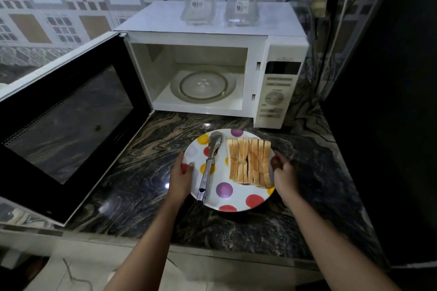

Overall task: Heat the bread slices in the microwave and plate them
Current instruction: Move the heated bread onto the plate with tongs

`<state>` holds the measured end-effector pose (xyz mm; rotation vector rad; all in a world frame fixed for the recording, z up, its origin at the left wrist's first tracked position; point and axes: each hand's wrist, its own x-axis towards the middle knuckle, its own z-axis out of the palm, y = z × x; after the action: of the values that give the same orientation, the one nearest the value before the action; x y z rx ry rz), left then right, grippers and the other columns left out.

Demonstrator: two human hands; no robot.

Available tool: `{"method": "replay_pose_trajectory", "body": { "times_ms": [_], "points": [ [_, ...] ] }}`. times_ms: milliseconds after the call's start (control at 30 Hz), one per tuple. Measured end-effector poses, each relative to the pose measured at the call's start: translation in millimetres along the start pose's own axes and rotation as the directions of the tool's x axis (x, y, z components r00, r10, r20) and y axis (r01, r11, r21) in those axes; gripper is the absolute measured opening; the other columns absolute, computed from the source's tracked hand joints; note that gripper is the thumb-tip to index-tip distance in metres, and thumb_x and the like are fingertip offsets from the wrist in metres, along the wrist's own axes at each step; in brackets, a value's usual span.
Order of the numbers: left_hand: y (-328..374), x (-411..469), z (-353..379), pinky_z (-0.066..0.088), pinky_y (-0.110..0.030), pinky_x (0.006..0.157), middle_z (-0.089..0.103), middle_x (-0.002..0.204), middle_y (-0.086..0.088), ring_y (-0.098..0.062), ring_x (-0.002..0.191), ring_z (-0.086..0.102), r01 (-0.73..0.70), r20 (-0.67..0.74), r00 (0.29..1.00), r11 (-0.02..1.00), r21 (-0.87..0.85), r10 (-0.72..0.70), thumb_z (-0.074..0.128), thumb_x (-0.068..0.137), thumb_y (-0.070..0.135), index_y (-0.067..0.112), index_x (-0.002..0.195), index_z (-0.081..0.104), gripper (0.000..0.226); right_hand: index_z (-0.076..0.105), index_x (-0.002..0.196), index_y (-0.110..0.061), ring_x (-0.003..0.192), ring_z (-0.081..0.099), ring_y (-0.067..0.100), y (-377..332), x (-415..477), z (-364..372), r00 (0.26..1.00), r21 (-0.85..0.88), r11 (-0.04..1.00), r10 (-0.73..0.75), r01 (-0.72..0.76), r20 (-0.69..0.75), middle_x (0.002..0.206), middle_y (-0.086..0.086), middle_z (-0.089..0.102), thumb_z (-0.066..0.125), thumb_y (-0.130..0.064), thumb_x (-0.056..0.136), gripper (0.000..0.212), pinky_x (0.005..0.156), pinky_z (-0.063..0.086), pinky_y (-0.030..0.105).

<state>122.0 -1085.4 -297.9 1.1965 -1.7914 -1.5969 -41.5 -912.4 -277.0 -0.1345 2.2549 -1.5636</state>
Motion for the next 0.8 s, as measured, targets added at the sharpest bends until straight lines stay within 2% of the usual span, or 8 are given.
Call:
{"method": "replay_pose_trajectory", "body": {
  "times_ms": [133, 233, 333, 500, 633, 667, 733, 800],
  "points": [
    [-10, -4, -3, 0.039, -0.047, 0.108, 0.050, 0.139, -0.006, -0.023, 0.124, 0.051, -0.011, 0.018, 1.000, 0.999, -0.048, 0.012, 0.048, 0.096, 0.017, 0.020, 0.142, 0.035, 0.049, 0.044, 0.139, -0.022, 0.128, 0.045, 0.025, 2, -9, 0, 1.000, 0.097, 0.995, -0.017, 0.019, -0.018, 0.144, 0.008, 0.045, 0.038, -0.021, 0.101, 0.038, 0.105, 0.038, 0.035],
    [-5, -25, -9, 0.043, -0.044, 0.104, 0.057, 0.129, -0.006, -0.024, 0.117, 0.056, -0.047, 0.022, 0.999, 0.995, -0.090, 0.049, 0.044, 0.096, 0.009, 0.018, 0.132, 0.045, 0.037, 0.047, 0.137, -0.022, 0.130, 0.043, 0.025, 5, -26, 0, 0.999, 0.148, 0.989, -0.016, 0.020, -0.028, 0.144, 0.006, 0.044, 0.039, -0.022, 0.100, 0.037, 0.107, 0.037, 0.035],
    [-3, -45, -23, 0.045, -0.045, 0.102, 0.058, 0.129, -0.008, -0.025, 0.116, 0.057, -0.075, 0.017, 0.997, 0.988, -0.137, 0.078, 0.042, 0.097, 0.007, 0.015, 0.136, 0.044, 0.040, 0.050, 0.134, -0.022, 0.129, 0.044, 0.026, 7, -48, 2, 0.999, 0.182, 0.983, -0.024, 0.032, -0.046, 0.145, 0.008, 0.043, 0.042, -0.023, 0.099, 0.036, 0.109, 0.037, 0.039],
    [-9, -85, -62, 0.043, -0.045, 0.104, 0.059, 0.128, -0.008, -0.023, 0.114, 0.057, -0.066, -0.015, 0.998, 0.982, -0.179, 0.065, 0.042, 0.096, 0.005, 0.015, 0.135, 0.045, 0.041, 0.054, 0.132, -0.018, 0.124, 0.048, 0.027, 6, -102, 10, 0.999, 0.257, 0.966, -0.027, 0.035, -0.036, 0.139, 0.008, 0.050, 0.044, -0.021, 0.099, 0.035, 0.095, 0.041, 0.028],
    [-17, -134, -105, 0.039, -0.036, 0.107, 0.053, 0.133, -0.009, -0.025, 0.121, 0.051, -0.011, -0.067, 0.998, 0.979, -0.203, -0.003, 0.042, 0.096, 0.007, 0.016, 0.144, 0.032, 0.050, 0.056, 0.129, -0.013, 0.126, 0.048, 0.027, 11, -161, 20, 0.997, 0.249, 0.965, -0.071, 0.078, -0.037, 0.137, 0.007, 0.052, 0.047, -0.017, 0.097, 0.033, 0.109, 0.037, 0.037],
    [-19, -148, -118, 0.041, -0.034, 0.102, 0.055, 0.130, -0.010, -0.026, 0.118, 0.053, -0.001, -0.071, 0.997, 0.978, -0.209, -0.014, 0.041, 0.096, 0.008, 0.018, 0.144, 0.032, 0.050, 0.056, 0.129, -0.011, 0.127, 0.047, 0.027, 14, -177, 24, 0.996, 0.247, 0.965, -0.085, 0.092, -0.036, 0.137, 0.007, 0.052, 0.047, -0.015, 0.097, 0.033, 0.110, 0.036, 0.037],
    [-25, -177, -143, 0.048, -0.027, 0.084, 0.061, 0.115, -0.010, -0.023, 0.100, 0.058, -0.034, -0.073, 0.997, 0.976, -0.215, 0.019, 0.040, 0.096, 0.005, 0.019, 0.139, 0.040, 0.046, 0.057, 0.129, -0.011, 0.126, 0.047, 0.026, 20, -211, 30, 0.996, 0.247, 0.965, -0.085, 0.085, -0.013, 0.137, 0.006, 0.052, 0.046, -0.016, 0.098, 0.033, 0.108, 0.037, 0.037],
    [-35, -205, -168, 0.046, -0.018, 0.071, 0.060, 0.104, -0.012, -0.020, 0.090, 0.056, -0.039, -0.093, 0.995, 0.975, -0.219, 0.018, 0.040, 0.096, 0.005, 0.021, 0.136, 0.041, 0.043, 0.056, 0.130, -0.015, 0.125, 0.048, 0.026, 29, -244, 40, 0.996, 0.238, 0.968, -0.087, 0.081, 0.015, 0.138, 0.005, 0.052, 0.045, -0.019, 0.098, 0.034, 0.106, 0.039, 0.036]
  ]
}}
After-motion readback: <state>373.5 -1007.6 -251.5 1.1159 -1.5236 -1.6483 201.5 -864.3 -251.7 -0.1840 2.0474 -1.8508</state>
